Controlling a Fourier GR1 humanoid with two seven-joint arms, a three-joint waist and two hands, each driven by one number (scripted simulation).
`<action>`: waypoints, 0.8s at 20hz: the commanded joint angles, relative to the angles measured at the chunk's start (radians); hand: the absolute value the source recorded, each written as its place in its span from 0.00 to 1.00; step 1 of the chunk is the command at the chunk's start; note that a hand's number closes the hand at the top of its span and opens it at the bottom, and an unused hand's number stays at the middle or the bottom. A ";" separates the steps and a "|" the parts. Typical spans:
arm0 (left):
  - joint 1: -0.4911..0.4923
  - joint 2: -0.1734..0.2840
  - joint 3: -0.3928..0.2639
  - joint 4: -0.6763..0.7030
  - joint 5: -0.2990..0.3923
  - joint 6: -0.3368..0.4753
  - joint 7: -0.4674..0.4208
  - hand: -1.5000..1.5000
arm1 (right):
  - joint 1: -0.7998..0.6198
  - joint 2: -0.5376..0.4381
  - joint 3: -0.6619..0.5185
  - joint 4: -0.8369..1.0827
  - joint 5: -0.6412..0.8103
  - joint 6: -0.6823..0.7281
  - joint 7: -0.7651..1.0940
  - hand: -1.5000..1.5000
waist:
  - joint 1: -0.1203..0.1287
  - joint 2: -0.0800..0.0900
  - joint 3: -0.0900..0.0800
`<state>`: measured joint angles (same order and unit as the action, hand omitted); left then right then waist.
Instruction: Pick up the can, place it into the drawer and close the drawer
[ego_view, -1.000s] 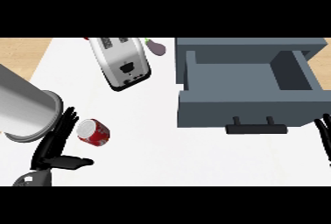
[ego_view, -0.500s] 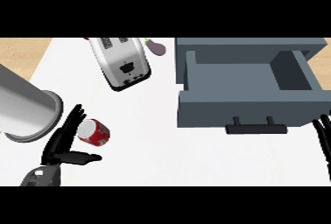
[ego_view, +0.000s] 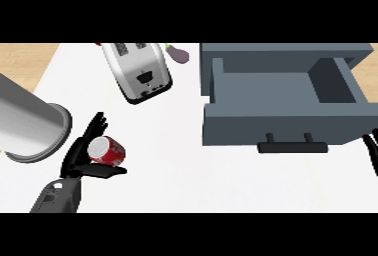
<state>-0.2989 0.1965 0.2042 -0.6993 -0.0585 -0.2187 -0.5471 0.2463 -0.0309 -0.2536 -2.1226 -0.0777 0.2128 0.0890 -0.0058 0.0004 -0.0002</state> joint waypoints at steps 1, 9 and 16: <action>-0.008 0.001 -0.012 -0.001 0.011 -0.020 0.004 0.00 | -0.046 -0.006 -0.002 -0.020 -0.006 -0.011 0.038 0.00 | 0.002 0.000 0.000; -0.102 -0.030 -0.027 0.153 -0.021 -0.008 -0.098 1.00 | 0.069 0.030 0.074 -0.032 0.041 -0.020 -0.037 0.00 | -0.003 0.001 0.000; -0.074 -0.025 -0.026 0.027 0.049 -0.096 0.007 1.00 | 0.028 0.025 0.012 -0.069 -0.014 -0.003 0.026 0.00 | 0.002 -0.002 0.000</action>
<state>-0.3869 0.1766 0.1801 -0.6188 -0.0446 -0.2693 -0.5927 0.2738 -0.0092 -0.2383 -2.1568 -0.0788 0.2107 0.0877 -0.0049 -0.0010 0.0013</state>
